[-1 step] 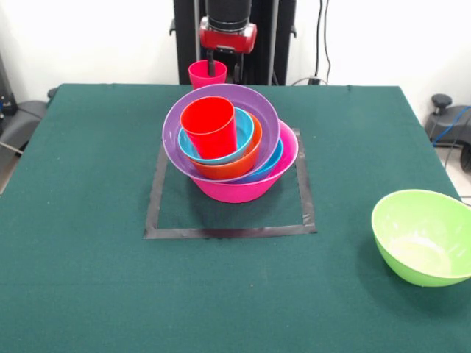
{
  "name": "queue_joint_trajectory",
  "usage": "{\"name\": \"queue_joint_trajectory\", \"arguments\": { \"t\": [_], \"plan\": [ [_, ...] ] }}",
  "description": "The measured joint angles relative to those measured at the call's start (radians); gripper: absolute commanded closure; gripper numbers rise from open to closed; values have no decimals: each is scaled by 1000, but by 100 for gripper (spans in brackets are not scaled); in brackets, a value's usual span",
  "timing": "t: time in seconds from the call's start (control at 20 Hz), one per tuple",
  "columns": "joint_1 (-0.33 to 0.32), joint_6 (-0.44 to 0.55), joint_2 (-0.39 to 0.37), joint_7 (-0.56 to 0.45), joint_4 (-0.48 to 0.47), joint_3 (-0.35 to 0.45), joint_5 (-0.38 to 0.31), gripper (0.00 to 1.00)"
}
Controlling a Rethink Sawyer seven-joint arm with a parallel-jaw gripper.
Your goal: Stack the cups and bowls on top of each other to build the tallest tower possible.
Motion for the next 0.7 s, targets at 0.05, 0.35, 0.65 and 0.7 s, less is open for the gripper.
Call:
{"name": "queue_joint_trajectory", "arguments": {
  "t": [0.05, 0.35, 0.65, 0.7],
  "plan": [
    [4, -9, 8, 0, 0, -3, 0, 0],
    [29, -73, 73, 0, 0, -24, 0, 0],
    [30, -90, 99, 0, -1, -32, 0, 0],
    [29, -91, 105, 0, -1, -34, 0, 0]
  ]
}}
